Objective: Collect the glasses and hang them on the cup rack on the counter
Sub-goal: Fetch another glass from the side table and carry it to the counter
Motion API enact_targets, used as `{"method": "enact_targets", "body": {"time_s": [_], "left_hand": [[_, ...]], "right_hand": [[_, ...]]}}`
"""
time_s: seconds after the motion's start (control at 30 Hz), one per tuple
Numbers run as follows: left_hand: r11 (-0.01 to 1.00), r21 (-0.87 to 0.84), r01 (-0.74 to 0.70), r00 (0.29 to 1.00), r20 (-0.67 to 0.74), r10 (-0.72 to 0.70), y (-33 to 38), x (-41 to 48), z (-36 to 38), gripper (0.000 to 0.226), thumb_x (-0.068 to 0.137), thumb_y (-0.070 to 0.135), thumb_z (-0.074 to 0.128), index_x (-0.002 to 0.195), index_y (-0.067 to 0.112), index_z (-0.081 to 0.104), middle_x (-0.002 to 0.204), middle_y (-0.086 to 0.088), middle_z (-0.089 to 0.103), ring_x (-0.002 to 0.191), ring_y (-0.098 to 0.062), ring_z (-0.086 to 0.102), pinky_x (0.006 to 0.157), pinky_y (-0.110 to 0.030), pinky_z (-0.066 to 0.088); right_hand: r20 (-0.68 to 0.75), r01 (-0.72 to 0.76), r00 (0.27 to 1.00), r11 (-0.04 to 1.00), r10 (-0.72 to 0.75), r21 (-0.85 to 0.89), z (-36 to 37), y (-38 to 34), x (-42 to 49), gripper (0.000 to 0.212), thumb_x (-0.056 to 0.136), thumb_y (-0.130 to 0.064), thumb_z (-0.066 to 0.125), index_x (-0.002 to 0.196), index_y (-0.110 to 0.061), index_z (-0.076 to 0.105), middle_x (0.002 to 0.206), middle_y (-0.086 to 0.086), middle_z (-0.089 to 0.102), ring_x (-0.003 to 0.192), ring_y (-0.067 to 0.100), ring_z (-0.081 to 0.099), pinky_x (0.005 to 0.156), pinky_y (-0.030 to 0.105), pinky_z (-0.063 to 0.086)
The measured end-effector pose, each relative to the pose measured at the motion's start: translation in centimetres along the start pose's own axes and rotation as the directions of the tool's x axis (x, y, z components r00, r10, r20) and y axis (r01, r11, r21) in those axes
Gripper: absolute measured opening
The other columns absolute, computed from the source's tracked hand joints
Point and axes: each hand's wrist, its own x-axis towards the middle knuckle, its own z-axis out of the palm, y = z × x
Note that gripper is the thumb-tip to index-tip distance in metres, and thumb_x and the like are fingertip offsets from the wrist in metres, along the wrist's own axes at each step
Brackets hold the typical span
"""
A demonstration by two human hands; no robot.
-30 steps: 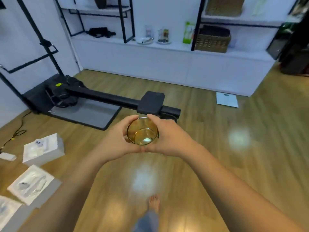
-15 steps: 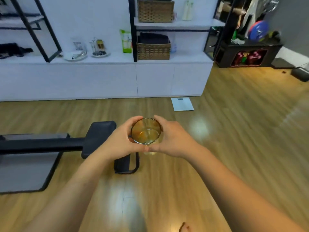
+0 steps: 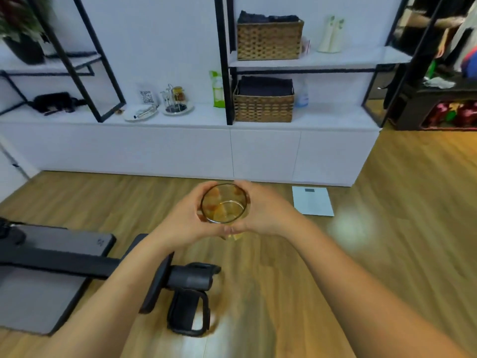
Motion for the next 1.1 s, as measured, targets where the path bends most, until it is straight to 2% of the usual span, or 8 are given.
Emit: {"method": "enact_targets", "body": {"time_s": [0.13, 0.27, 0.37, 0.57, 0.77, 0.93, 1.03, 1.1], "left_hand": [[0.993, -0.111, 0.043, 0.996, -0.069, -0.051, -1.1, 7.0, 0.6, 0.091, 0.053, 0.025, 0.091, 0.134, 0.029, 0.050, 0.123, 0.012, 0.065, 0.112, -0.005, 0.063, 0.089, -0.027, 0.055], [0.955, -0.288, 0.068, 0.994, -0.068, -0.091, -3.4, 15.8, 1.3, 0.094, 0.053, 0.025, 0.089, 0.137, 0.024, 0.047, 0.132, 0.000, 0.061, 0.118, -0.015, 0.062, 0.094, -0.035, 0.054], [0.931, -0.361, 0.050, 0.993, -0.084, -0.085, -5.7, 23.5, 1.2, 0.092, 0.052, 0.026, 0.087, 0.136, 0.024, 0.048, 0.134, -0.005, 0.059, 0.118, -0.018, 0.062, 0.095, -0.036, 0.054], [0.913, -0.406, 0.039, 0.996, -0.057, -0.068, -7.9, 38.5, -1.4, 0.091, 0.050, 0.032, 0.089, 0.133, 0.030, 0.052, 0.131, -0.001, 0.058, 0.115, -0.019, 0.064, 0.086, -0.032, 0.055], [0.915, -0.402, 0.020, 0.983, -0.159, -0.091, -10.5, 48.7, -7.2, 0.087, 0.052, 0.034, 0.090, 0.131, 0.037, 0.054, 0.131, 0.000, 0.059, 0.115, -0.023, 0.064, 0.099, -0.045, 0.051], [0.904, -0.426, 0.034, 0.937, -0.300, -0.177, -14.6, 55.3, -12.8, 0.084, 0.051, 0.034, 0.089, 0.128, 0.033, 0.055, 0.129, -0.001, 0.062, 0.110, -0.020, 0.067, 0.088, -0.039, 0.055], [0.890, -0.454, 0.026, 0.886, -0.402, -0.231, -17.2, 59.6, -15.9, 0.077, 0.053, 0.035, 0.089, 0.123, 0.028, 0.059, 0.125, -0.001, 0.066, 0.106, -0.017, 0.068, 0.079, -0.030, 0.054], [0.879, -0.475, 0.032, 0.837, -0.468, -0.283, -18.7, 62.6, -17.8, 0.071, 0.055, 0.038, 0.087, 0.120, 0.028, 0.061, 0.122, 0.001, 0.068, 0.106, -0.018, 0.068, 0.080, -0.034, 0.054]], "right_hand": [[0.025, 0.010, 1.000, 0.997, -0.012, 0.074, -2.8, 3.8, 6.2, 0.110, 0.052, -0.051, 0.091, 0.146, -0.031, 0.037, 0.127, -0.012, 0.062, 0.114, 0.009, 0.058, 0.080, 0.013, 0.040], [0.019, -0.020, 1.000, 0.985, 0.017, 0.173, -5.4, 8.1, 13.6, 0.124, 0.055, -0.045, 0.092, 0.154, -0.035, 0.018, 0.135, -0.011, 0.060, 0.099, -0.004, 0.051, 0.069, 0.000, 0.031], [-0.016, -0.020, 1.000, 0.981, 0.024, 0.192, -7.4, 10.9, 19.9, 0.123, 0.055, -0.046, 0.092, 0.153, -0.037, 0.019, 0.140, -0.012, 0.056, 0.093, -0.014, 0.049, 0.068, -0.003, 0.030], [-0.040, -0.052, 0.997, 0.986, 0.060, 0.161, -11.9, 14.7, 32.6, 0.116, 0.056, -0.057, 0.087, 0.150, -0.039, 0.022, 0.148, -0.007, 0.049, 0.125, 0.010, 0.051, 0.091, 0.022, 0.039], [-0.027, 0.042, 0.999, 0.976, -0.037, 0.212, -14.2, 15.2, 45.6, 0.111, 0.052, -0.062, 0.083, 0.146, -0.040, 0.029, 0.143, -0.010, 0.053, 0.118, 0.008, 0.054, 0.088, 0.021, 0.044], [0.075, 0.136, 0.985, 0.959, -0.159, 0.248, -12.8, 14.9, 57.8, 0.100, 0.062, -0.052, 0.086, 0.144, -0.039, 0.031, 0.138, -0.007, 0.056, 0.100, -0.001, 0.056, 0.076, 0.011, 0.041], [0.130, 0.183, 0.966, 0.944, -0.224, 0.274, -12.0, 14.9, 65.2, 0.099, 0.059, -0.055, 0.082, 0.143, -0.039, 0.031, 0.133, -0.006, 0.058, 0.099, 0.001, 0.058, 0.076, 0.014, 0.042], [0.161, 0.194, 0.955, 0.934, -0.249, 0.300, -11.9, 14.7, 70.2, 0.098, 0.058, -0.057, 0.077, 0.143, -0.041, 0.031, 0.130, -0.005, 0.058, 0.101, 0.006, 0.059, 0.078, 0.017, 0.044]]}}
